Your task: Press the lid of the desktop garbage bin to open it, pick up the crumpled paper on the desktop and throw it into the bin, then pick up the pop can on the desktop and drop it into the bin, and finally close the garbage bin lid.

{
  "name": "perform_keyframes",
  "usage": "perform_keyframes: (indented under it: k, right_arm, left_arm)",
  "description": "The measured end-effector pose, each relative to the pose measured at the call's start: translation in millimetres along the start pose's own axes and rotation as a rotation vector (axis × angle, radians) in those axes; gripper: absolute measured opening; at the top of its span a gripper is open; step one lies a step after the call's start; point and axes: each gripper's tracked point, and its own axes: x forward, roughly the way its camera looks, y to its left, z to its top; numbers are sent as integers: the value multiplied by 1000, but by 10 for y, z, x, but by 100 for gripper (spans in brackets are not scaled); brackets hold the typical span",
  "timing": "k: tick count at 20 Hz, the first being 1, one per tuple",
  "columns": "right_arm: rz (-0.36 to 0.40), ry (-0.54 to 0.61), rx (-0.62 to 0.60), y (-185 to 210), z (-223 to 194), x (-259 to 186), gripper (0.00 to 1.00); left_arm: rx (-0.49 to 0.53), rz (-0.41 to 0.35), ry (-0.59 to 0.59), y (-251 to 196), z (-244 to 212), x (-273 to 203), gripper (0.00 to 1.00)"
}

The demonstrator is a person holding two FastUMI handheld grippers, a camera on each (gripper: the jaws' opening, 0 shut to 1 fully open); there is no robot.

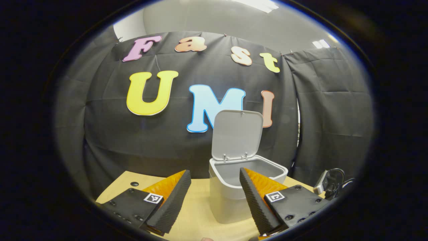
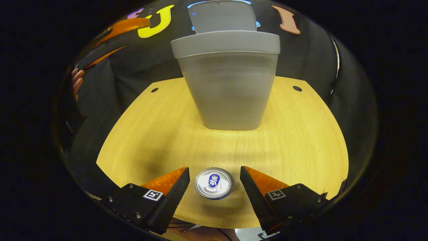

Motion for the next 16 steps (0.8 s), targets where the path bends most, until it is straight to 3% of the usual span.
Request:
perform_keyframes:
  k: [11,12,13,16]
  right_arm:
    - [-49,125,-49,-79,-204,120,97]
    - [-50,123,-43,-95,-191,99,95]
    - [-57,126,-41,-120,-179,103,86]
    - [-63,126,-28,-128,-201,111,85]
  left_arm:
    - [3,28,8,103,-11,-74,96]
    - [2,32,10,114,-24,-81,96]
    - [0,33,11,125,-35,-78,96]
    - [-5,34,11,130,-27,-72,96]
